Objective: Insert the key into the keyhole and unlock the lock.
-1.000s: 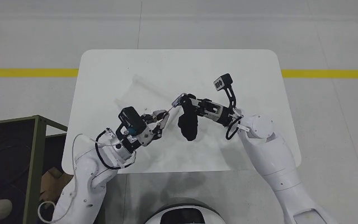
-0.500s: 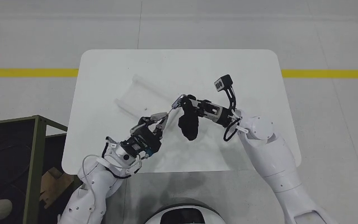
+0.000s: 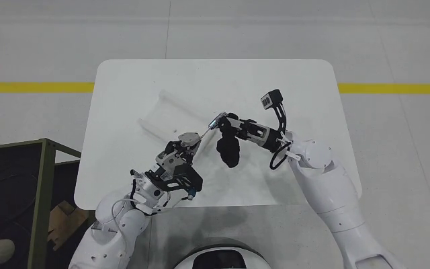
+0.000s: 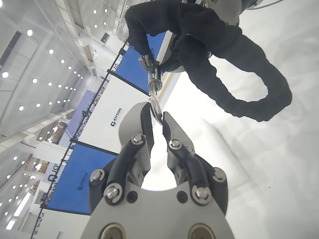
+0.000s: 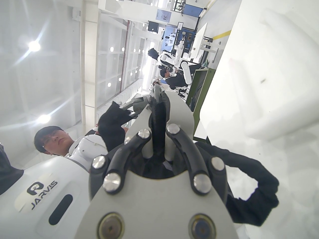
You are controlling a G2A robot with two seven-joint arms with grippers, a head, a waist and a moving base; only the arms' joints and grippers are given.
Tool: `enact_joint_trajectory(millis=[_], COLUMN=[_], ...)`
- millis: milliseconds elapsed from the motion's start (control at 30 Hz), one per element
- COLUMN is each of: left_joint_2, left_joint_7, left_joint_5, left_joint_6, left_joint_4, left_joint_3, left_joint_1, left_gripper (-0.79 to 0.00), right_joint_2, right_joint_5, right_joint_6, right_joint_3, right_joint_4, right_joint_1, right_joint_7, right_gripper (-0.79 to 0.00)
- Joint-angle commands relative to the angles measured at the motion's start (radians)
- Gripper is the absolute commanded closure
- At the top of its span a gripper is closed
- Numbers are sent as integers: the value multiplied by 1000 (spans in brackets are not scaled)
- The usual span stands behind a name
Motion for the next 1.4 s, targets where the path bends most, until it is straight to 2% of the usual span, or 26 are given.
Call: enact_joint_trajectory(millis=[0, 300, 367, 400, 533, 733, 800, 1033, 1167, 1267, 1367], left_joint_2=[1, 6, 5, 4, 4, 4, 4, 4, 4, 4, 4], left_joint_7=[-1, 0, -2, -1, -3, -3, -3, -3, -3, -3, -3], left_joint_5=[21, 110, 67, 49, 15, 15, 15, 15, 15, 15, 15], left_joint_6=[16, 53, 45, 43, 32, 32, 32, 32, 32, 32, 32], left_joint_4=[2, 10, 12, 11, 15, 15, 15, 15, 15, 15, 15], left_joint_3=[6, 16, 16, 13, 11, 11, 11, 11, 11, 11, 11], left_joint_1=[2, -4, -4, -6, -3, -3, -3, -3, -3, -3, -3], left_gripper=[0, 0, 0, -785, -785, -785, -785, -785, -785, -785, -785], right_joint_2=[0, 0, 0, 0, 5, 26, 38, 82, 99, 108, 107], right_joint_5=[-1, 36, 49, 56, 99, 126, 64, -341, -692, -1055, -1284], right_joint_6=[0, 15, 21, 26, 41, 51, 36, -83, -217, -297, -305], right_joint_3=[-3, -12, -12, -9, 24, 135, 177, 308, 338, 331, 288], right_joint_4=[2, 18, 24, 29, 54, 78, 75, -50, -189, -275, -282], right_joint_1=[0, 11, 14, 17, 17, -8, -16, -64, -114, -148, -190], right_joint_7=[0, 12, 14, 13, 14, 34, 41, 23, -47, -129, -249], right_gripper=[0, 0, 0, 0, 0, 0, 0, 0, 0, 0, 0])
